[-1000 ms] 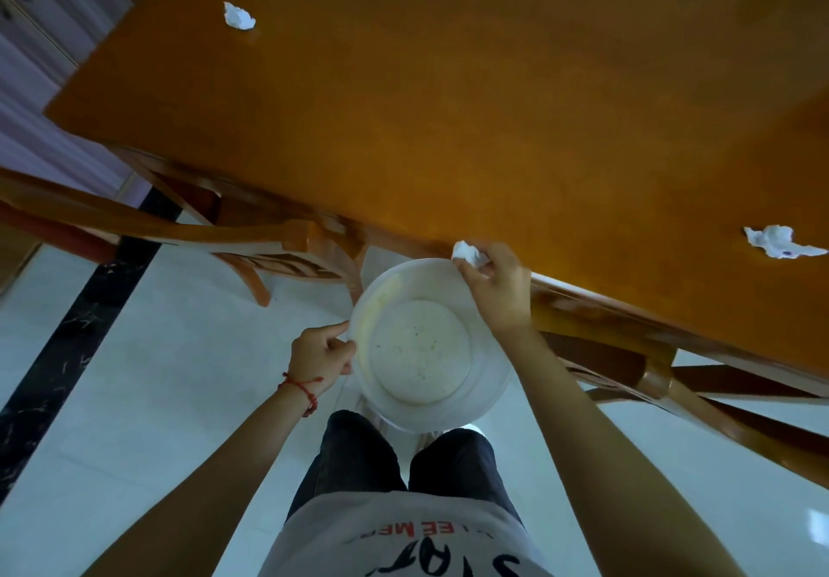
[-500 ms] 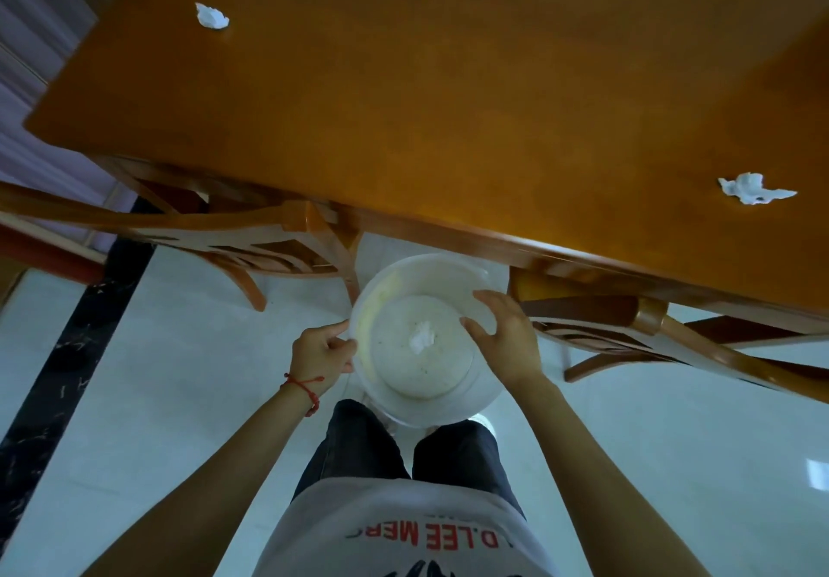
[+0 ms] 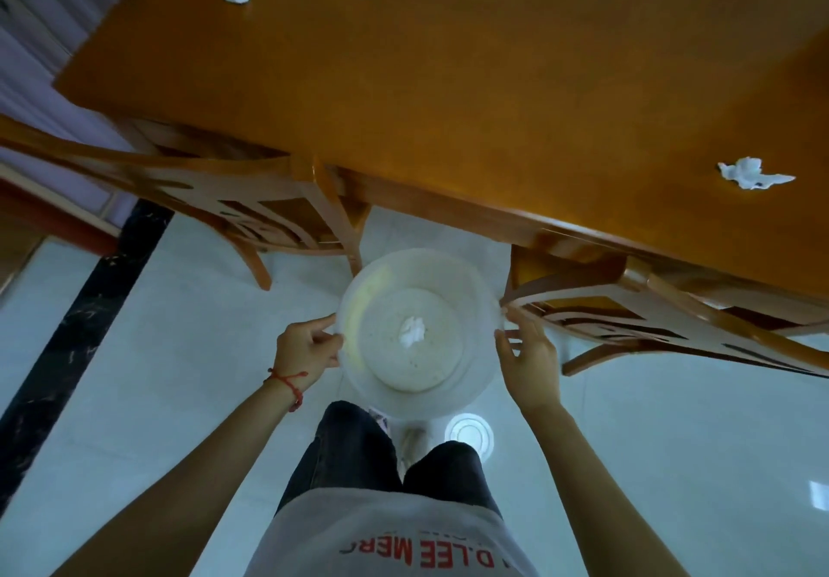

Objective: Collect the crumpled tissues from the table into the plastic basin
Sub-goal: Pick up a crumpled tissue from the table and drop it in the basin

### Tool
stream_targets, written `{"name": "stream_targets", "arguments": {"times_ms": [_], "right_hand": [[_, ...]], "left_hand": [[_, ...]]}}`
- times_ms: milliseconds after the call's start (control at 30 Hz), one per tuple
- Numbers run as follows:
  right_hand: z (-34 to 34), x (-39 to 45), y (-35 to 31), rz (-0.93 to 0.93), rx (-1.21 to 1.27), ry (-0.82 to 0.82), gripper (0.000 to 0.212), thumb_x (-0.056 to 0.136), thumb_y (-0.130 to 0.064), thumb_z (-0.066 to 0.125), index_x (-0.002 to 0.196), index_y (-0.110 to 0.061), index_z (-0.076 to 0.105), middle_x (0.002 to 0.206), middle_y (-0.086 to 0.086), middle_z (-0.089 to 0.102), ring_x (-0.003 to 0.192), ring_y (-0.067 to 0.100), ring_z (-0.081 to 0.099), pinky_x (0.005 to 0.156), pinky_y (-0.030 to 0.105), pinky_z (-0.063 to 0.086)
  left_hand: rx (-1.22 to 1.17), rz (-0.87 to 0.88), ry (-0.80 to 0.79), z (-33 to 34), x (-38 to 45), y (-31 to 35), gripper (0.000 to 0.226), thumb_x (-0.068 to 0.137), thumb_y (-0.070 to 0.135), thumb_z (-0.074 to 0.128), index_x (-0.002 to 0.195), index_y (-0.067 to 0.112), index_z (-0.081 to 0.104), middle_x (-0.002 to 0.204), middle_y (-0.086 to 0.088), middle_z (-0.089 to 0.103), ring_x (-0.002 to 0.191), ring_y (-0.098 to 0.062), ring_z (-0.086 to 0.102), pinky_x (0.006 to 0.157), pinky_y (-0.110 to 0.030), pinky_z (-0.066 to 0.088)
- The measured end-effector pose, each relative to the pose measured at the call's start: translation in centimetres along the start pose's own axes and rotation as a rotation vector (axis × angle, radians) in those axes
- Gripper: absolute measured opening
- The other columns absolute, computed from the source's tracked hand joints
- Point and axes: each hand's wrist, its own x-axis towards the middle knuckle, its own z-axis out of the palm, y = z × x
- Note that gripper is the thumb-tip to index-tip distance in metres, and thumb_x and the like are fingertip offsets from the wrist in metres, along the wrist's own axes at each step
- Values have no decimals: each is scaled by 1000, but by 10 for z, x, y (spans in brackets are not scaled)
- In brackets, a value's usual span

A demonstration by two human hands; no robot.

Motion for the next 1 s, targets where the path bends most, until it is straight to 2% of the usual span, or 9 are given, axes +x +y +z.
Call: {"name": "stream_targets", "arguments": {"times_ms": [67, 233, 333, 467, 633, 733, 800, 867, 1000], "right_hand": [[-1, -4, 5, 21, 28, -41, 33, 91, -17, 52, 124, -11, 53, 115, 11, 65, 96, 22, 62, 79, 23, 47], [0, -13, 1, 3, 17, -115, 23, 90, -18, 54, 112, -12, 62, 108, 10, 68, 83, 13, 58, 71, 15, 43], [6, -18, -5, -3, 11, -132, 24, 89, -18, 55, 112, -13, 62, 109, 10, 68, 85, 19, 63, 78, 22, 46], [18, -26, -16, 26, 41, -146, 25, 89, -16, 55, 113, -12, 62, 111, 8, 68, 79, 12, 59, 79, 23, 46], [35, -41, -37, 90, 101, -112, 25, 89, -14, 56, 113, -12, 62, 109, 7, 67, 76, 12, 58, 81, 24, 47], [53, -50, -51, 121, 96, -81, 26, 88, -14, 56, 113, -12, 61, 106, 9, 69, 71, 9, 58, 78, 19, 46], [68, -61, -62, 152, 95, -58, 25, 88, -14, 56, 112, -14, 62, 105, 6, 69, 68, 3, 59, 71, 9, 45], [86, -73, -73, 199, 120, -29, 23, 87, -14, 56, 109, -16, 63, 106, 3, 68, 69, 0, 59, 64, 4, 40], [121, -94, -97, 237, 150, 31, 24, 86, -11, 57, 110, -13, 63, 111, 5, 67, 74, 10, 62, 66, 5, 41]], "left_hand": [[-11, -7, 23, -2, -7, -6, 43, 80, 1, 61, 121, 10, 56, 72, -9, 66, 79, -27, 63, 69, -33, 56], [-33, 0, 69, -9, -26, -15, 43, 81, 1, 60, 122, 8, 54, 71, -4, 65, 77, -27, 61, 69, -27, 54], [-19, -6, 94, -20, -34, -22, 42, 80, 0, 60, 121, 9, 55, 59, 5, 66, 70, -20, 61, 68, -26, 54], [28, -2, 101, -38, -35, -32, 42, 80, 3, 61, 121, 12, 57, 48, 20, 63, 67, -14, 62, 77, -39, 56], [40, 25, 60, -64, -29, -39, 41, 81, 3, 59, 120, 12, 58, 55, 9, 66, 74, -26, 65, 77, -37, 57], [51, 30, 28, -88, -20, -48, 41, 80, 3, 59, 119, 15, 59, 54, 17, 67, 68, -14, 67, 67, -22, 56], [75, 42, -11, -108, -13, -51, 41, 80, 4, 59, 119, 16, 59, 54, 21, 66, 65, -11, 67, 63, -16, 55], [110, 69, -53, -129, -6, -53, 40, 80, 4, 59, 119, 16, 59, 54, 23, 66, 71, -16, 67, 67, -19, 55], [161, 85, -123, -172, 11, -58, 41, 80, 3, 56, 119, 17, 59, 52, 21, 65, 71, -17, 66, 74, -26, 57]]}}
